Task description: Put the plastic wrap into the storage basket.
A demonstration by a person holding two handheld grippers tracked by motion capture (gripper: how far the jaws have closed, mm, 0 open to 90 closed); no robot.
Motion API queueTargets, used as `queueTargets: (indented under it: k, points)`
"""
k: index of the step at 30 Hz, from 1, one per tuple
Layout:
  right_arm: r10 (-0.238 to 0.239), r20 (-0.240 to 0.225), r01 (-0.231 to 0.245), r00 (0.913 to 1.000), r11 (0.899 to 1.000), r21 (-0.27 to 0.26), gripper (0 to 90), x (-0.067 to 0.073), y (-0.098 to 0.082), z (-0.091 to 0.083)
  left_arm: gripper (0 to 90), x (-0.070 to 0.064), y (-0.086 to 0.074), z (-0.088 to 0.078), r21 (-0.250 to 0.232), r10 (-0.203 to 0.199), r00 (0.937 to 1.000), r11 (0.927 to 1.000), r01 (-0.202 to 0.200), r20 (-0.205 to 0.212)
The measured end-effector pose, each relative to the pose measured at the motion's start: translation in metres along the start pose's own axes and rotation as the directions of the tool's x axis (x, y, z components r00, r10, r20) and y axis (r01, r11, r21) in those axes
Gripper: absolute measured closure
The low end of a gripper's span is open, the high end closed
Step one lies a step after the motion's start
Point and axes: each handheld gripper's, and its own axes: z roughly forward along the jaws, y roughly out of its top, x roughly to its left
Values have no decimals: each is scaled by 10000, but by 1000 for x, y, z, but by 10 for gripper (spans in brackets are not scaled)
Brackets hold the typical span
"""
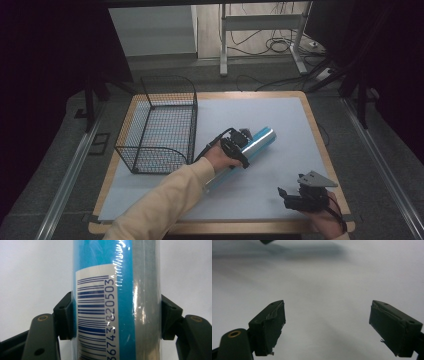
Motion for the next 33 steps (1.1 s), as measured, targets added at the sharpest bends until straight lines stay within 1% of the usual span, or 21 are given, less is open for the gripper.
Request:
queueTargets:
  k: [1,2,4,5,6,8,9,10,13,17,20,21,22,26,27,28,29,30,31,32,33]
  points:
    - [3,8,-3,10000,10000,2,138,0,0,0,315,2,1,-6,-165,-82,10000,9998,82,-27]
    - [3,8,-3,10000,10000,2,138,0,0,0,315,2,1,-6,-165,-82,10000,9998,82,-27]
    - [7,14,-7,10000,10000,-9,138,0,0,0,315,3,2,-11,-268,-114,9999,9996,111,-103]
    - [10,14,-10,10000,10000,-10,138,0,0,0,315,4,3,-17,-376,-107,9999,9992,104,-97]
    - [10,14,-10,10000,10000,-10,138,0,0,0,315,4,3,-17,-376,-107,9999,9992,104,-97]
    - [11,7,-11,10000,10000,11,138,0,0,0,315,6,4,-23,-447,-62,10000,9990,59,-76]
    - [-10,24,10,10000,10000,7,138,0,0,0,315,7,4,-28,-536,-24,10000,9986,25,10]
    - [-10,24,10,10000,10000,7,138,0,0,0,315,7,4,-28,-536,-24,10000,9986,25,10]
    - [16,32,-16,10000,10000,-4,139,0,0,0,315,7,4,-38,-810,25,10000,9967,-25,1]
    - [1,22,-1,10000,10000,19,139,0,0,0,315,8,5,-46,-964,0,10000,9953,2,20]
    - [2,27,-2,10000,10000,18,138,0,0,0,315,8,5,-49,-1018,10,10000,9948,-13,-29]
    - [11,31,-11,10000,10000,12,139,0,0,0,315,7,6,-50,-1120,-119,9999,9936,124,45]
    - [21,36,-21,10000,10000,14,139,0,0,0,315,9,6,-52,-1107,-88,9999,9938,95,69]
    - [46,32,-46,10000,10000,26,139,0,0,0,315,9,10,-61,-1174,-23,9998,9931,2,-180]
    - [44,45,-44,10000,10000,21,139,0,0,-1,315,10,12,-65,-1274,-38,9998,9919,14,-186]
    - [44,45,-44,10000,10000,21,139,0,0,-1,315,10,12,-65,-1274,-38,9998,9919,14,-186]
    - [46,59,-46,10000,10000,15,139,-1,0,-1,315,10,13,-70,-1356,-21,9998,9908,-8,-213]
    - [46,59,-46,10000,10000,15,139,-1,0,-1,315,10,13,-70,-1356,-21,9998,9908,-8,-213]
    - [63,76,-63,10000,10000,-4,139,-1,0,-1,315,10,15,-75,-1437,-32,9997,9896,-3,-242]
    - [63,76,-63,10000,10000,-4,139,-1,0,-1,315,10,15,-75,-1437,-32,9997,9896,-3,-242]
    - [60,85,-60,9999,10000,-4,138,-1,0,-1,315,10,17,-80,-1490,1,9995,9888,-48,-316]
